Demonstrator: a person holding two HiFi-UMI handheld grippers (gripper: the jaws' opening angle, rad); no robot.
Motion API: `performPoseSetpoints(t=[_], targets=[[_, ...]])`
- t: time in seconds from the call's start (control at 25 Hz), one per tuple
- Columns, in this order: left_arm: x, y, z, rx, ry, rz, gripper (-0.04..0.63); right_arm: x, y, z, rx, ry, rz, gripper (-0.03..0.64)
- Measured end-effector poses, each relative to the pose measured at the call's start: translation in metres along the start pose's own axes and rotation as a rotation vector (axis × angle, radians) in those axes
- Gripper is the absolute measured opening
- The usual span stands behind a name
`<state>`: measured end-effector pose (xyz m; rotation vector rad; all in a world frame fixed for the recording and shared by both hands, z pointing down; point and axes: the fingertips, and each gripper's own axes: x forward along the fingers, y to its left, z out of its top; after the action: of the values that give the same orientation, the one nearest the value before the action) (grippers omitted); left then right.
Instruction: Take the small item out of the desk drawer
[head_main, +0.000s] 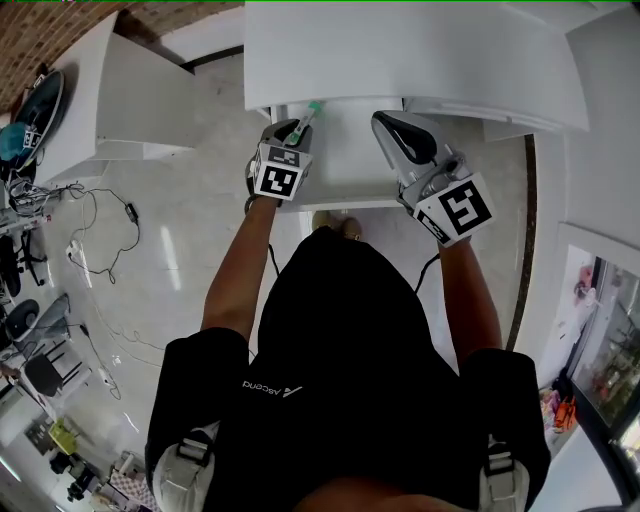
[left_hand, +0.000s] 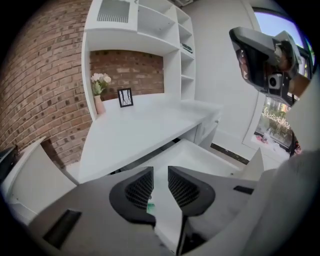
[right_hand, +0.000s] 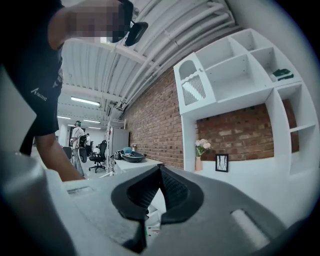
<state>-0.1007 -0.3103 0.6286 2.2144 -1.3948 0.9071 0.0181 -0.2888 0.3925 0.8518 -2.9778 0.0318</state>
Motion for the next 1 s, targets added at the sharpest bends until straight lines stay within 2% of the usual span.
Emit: performPoseSetpoints(t=[0.4, 0.72, 1.0], targets=[[0.072, 0.02, -0.048, 0.057, 0.217, -0.022, 0.189, 0.016, -0.017, -0.033, 0.045, 0.048, -0.045, 0.002], [0.113, 0.032, -0.074, 0.09, 0.346, -0.03, 0.192, 0.02, -0.027, -0.054, 0.093, 0.093, -0.085, 0.002], [0.131, 0.03, -0.094, 0.101, 0.418, -0.06, 0.192, 0.02, -0.031, -0.064, 0.121, 0.114, -0.112, 0.002]])
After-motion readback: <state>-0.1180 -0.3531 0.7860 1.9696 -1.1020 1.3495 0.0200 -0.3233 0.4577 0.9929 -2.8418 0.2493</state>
